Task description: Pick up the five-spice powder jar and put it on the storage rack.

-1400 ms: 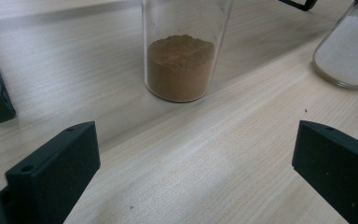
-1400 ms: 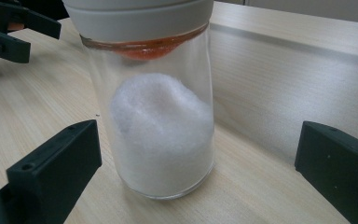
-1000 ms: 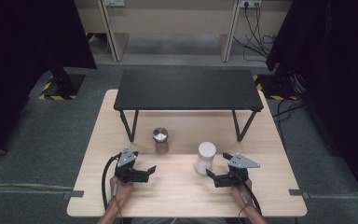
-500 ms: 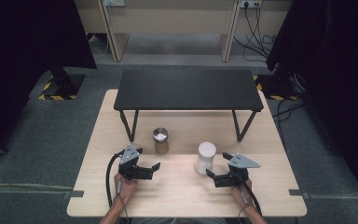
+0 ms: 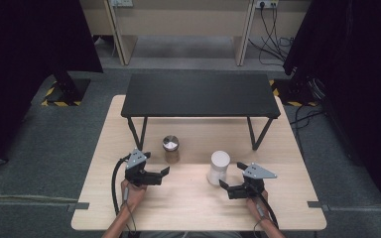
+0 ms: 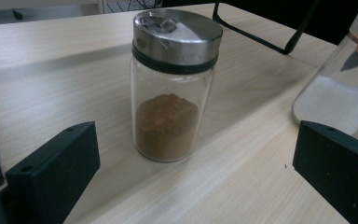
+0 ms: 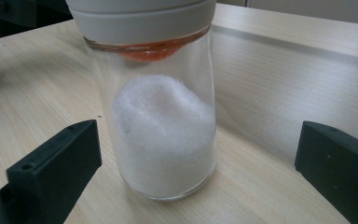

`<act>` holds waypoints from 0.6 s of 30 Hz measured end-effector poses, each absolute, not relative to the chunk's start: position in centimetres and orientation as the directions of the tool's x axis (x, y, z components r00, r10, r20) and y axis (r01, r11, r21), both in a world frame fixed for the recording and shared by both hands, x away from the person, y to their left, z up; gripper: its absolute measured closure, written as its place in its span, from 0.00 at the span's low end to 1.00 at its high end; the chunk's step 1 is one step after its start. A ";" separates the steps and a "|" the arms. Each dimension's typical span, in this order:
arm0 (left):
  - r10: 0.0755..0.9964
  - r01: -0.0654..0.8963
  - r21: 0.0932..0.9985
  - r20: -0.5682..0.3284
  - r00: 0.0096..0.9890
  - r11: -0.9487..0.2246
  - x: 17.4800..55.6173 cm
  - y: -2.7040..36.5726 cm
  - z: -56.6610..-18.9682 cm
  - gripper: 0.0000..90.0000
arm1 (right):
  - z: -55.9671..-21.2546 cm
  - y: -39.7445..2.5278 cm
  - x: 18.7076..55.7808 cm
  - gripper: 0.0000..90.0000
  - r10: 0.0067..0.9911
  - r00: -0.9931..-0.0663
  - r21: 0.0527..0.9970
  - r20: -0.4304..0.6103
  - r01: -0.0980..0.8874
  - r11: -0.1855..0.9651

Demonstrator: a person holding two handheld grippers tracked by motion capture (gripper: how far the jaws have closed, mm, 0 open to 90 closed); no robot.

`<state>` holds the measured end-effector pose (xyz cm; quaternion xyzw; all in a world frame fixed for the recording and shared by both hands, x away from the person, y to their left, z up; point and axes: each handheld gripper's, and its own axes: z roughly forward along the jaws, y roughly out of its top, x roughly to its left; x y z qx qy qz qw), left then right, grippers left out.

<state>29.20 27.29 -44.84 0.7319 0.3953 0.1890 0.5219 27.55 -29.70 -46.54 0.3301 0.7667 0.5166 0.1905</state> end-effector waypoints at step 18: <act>0.796 0.368 0.912 -0.085 0.600 -0.181 29.9 24.8 -43.6 0.00 | -46.6 -29.8 27.5 0.01 0.699 -0.714 0.920 0.050 0.306 0.247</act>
